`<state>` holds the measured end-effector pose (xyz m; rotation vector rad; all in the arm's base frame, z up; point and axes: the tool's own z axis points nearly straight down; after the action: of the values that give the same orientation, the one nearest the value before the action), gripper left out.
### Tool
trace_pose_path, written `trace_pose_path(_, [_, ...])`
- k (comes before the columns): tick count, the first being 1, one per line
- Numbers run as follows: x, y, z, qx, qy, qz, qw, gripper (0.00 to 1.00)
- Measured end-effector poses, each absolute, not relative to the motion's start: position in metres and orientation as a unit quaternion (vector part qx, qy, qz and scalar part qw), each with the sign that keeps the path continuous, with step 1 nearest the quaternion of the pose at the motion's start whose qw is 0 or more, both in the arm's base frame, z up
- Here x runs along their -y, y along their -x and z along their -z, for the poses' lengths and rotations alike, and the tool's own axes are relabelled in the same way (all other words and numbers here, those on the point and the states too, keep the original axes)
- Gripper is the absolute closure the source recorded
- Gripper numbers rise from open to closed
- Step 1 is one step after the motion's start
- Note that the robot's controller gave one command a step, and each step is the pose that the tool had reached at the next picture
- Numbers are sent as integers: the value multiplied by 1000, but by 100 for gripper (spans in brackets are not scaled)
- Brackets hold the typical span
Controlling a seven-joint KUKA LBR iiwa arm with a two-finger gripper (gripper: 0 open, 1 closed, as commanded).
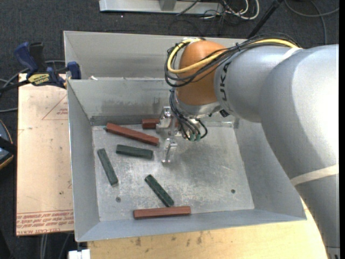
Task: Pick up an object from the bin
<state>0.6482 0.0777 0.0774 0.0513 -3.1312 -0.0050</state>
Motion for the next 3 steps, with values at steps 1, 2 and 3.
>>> trace_pose_path(1, [-78,-648,-77,1000,-17,1,5,0])
trace_pose_path(2, [-134,-648,-79,999,41,2,-8,100])
trace_pose_path(3, [-134,-648,-79,999,41,2,-8,100])
